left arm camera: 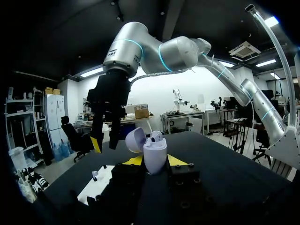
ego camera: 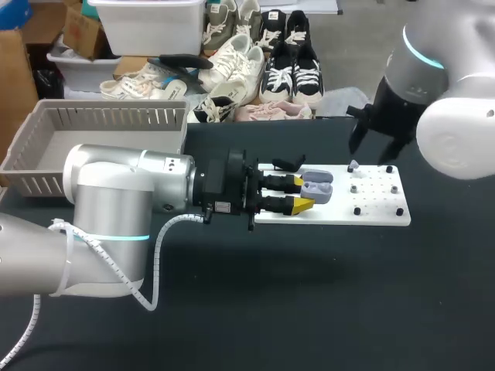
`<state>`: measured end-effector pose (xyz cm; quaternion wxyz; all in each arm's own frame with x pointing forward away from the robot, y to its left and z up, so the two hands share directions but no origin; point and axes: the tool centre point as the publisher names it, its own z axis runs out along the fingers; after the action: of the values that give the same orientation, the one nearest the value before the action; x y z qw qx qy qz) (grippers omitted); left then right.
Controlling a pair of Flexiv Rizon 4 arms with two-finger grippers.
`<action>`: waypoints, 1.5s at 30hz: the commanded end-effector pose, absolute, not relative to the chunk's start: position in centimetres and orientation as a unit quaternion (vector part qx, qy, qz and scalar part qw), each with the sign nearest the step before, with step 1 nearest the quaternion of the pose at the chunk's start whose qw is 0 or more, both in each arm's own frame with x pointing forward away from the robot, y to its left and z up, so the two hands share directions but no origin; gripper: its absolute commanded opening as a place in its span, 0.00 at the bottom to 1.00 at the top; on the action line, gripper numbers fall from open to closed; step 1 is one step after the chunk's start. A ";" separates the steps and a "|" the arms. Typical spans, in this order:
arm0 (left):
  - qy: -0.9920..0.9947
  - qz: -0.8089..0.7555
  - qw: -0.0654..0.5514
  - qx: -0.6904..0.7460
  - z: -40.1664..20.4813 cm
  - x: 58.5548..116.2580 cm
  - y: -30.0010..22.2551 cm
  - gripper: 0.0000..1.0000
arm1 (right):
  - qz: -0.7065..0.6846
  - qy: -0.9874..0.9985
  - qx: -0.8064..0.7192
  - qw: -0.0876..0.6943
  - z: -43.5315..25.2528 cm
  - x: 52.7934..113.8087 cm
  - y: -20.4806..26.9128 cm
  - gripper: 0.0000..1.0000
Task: Pick up each earbud case from the left stands, insert the matching earbuds, close the lid, and place the case in the box.
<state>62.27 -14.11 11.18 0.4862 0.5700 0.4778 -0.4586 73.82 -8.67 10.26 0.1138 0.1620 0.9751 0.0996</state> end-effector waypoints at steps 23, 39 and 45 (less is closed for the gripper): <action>0.477 -0.459 0.488 0.569 11.1 62.3 -14.1 0.00 | 0.128 0.970 0.178 0.103 5.3 78.6 -8.7 0.47; 0.477 -0.459 0.488 0.569 11.1 62.3 -14.1 0.00 | 0.146 0.969 0.168 0.108 4.4 79.5 -8.6 0.44; 0.477 -0.459 0.488 0.569 11.1 62.3 -14.1 0.00 | 0.147 0.969 0.170 0.103 3.8 79.7 -8.6 0.42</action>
<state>62.28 -14.11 11.18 0.4862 0.5700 0.4778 -0.4586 79.32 -8.68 4.02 0.1050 0.1698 0.9688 0.1468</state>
